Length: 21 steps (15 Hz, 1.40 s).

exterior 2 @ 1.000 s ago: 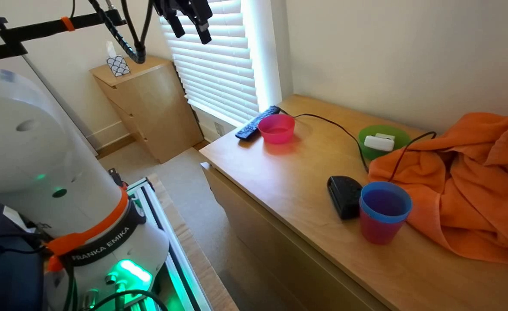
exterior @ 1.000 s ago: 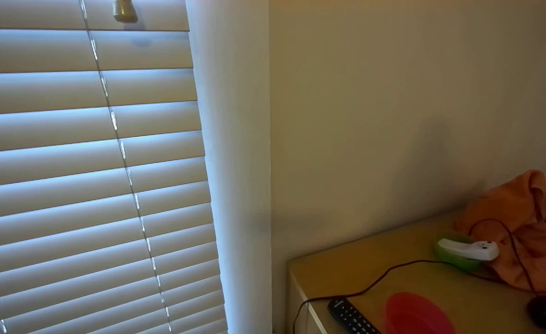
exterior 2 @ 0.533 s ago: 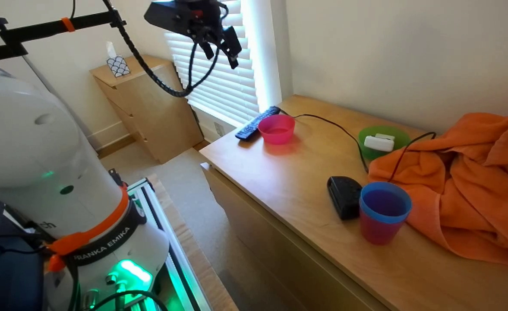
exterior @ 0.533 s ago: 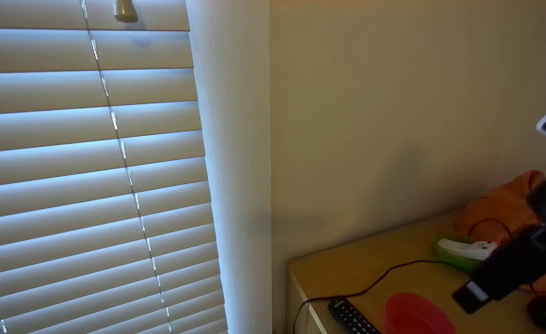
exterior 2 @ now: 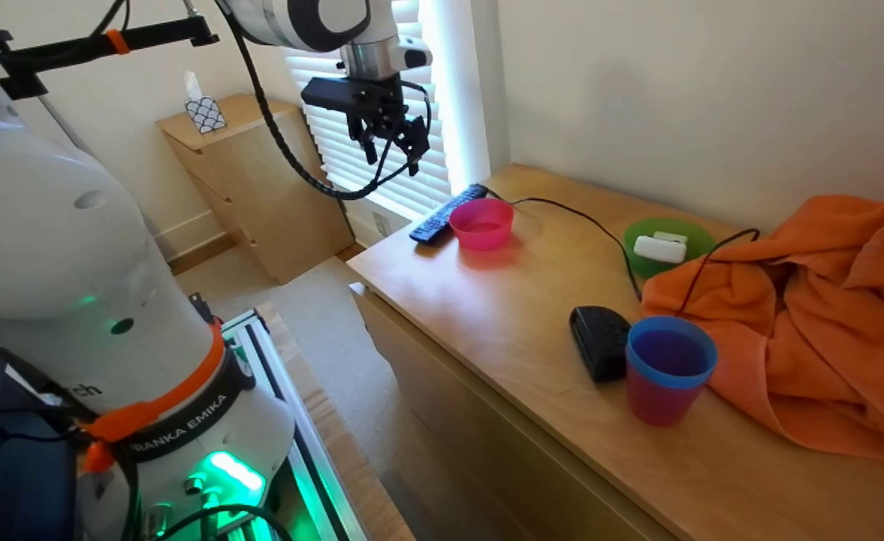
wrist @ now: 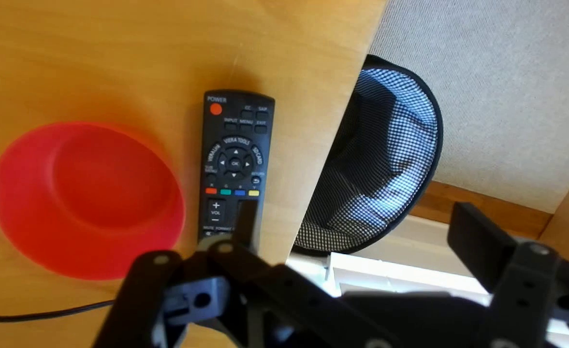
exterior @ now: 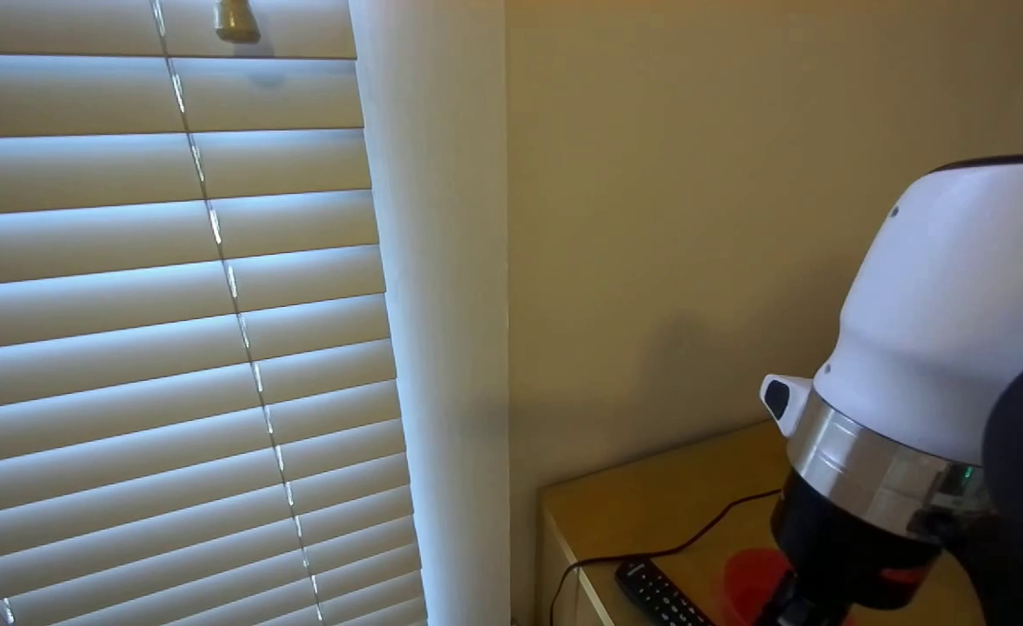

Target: Put the black remote on the orange cloth

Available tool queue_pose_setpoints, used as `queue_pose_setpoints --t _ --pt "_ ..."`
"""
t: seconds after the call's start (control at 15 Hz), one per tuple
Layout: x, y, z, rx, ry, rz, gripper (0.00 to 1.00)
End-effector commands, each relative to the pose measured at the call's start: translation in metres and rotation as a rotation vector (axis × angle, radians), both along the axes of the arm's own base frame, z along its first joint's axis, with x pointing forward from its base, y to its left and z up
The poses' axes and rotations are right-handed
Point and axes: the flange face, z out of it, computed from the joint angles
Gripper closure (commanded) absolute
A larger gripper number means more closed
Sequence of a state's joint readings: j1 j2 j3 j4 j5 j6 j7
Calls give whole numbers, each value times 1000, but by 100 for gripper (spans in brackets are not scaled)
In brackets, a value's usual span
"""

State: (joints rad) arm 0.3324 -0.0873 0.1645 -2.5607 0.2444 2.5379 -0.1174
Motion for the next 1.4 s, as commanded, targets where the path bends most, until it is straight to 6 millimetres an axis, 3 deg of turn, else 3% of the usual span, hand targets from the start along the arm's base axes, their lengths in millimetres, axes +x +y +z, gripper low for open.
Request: queue_pose_setpoints --t 0.0,0.13,0.53,0.93,1.33 --pt "2 1 -1 0 5 0 0" --pt "3 -2 2 2 -2 -5 0" --pt "34 -17 -32 -24 -33 15 0" --pt "56 1 -52 -19 -81 177 0" --pt "80 1 -76 -74 -82 100 0"
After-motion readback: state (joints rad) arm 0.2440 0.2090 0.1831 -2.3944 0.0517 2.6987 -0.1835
